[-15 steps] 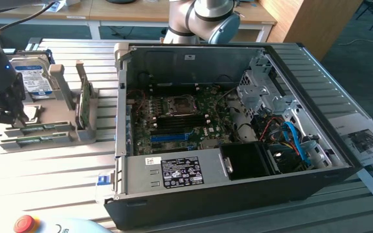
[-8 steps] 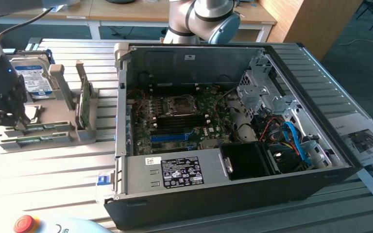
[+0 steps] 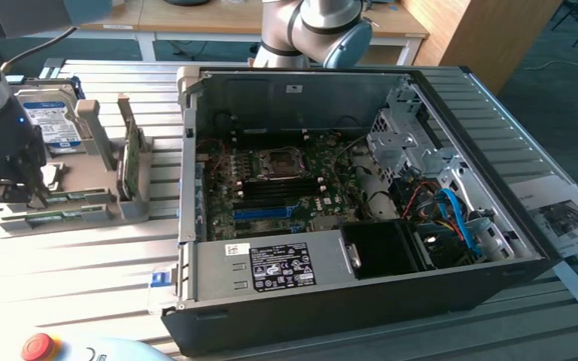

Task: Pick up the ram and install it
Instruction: 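Pick up the ram and move it above insertion slot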

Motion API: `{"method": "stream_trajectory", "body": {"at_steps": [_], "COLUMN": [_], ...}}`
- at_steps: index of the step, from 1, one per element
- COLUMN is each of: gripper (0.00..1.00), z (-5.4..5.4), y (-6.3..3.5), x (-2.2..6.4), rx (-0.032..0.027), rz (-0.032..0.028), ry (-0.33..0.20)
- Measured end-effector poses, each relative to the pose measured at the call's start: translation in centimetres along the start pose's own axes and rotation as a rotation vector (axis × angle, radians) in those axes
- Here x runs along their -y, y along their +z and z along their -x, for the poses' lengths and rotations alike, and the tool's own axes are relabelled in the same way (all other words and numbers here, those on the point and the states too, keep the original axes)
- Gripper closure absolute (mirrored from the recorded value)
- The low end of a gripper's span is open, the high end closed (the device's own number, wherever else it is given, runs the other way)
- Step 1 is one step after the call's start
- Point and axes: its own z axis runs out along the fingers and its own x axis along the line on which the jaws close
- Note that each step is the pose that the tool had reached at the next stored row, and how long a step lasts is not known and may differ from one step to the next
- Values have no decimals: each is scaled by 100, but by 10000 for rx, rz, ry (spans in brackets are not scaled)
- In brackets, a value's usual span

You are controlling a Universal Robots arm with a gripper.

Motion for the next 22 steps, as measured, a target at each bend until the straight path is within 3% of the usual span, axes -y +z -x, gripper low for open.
{"method": "stream_trajectory", "body": {"at_steps": [22], "gripper": [76], "z": [-1], "y": [21], "x": [-4], "rx": [-6], "rz": [-12], "ry": [-127]}}
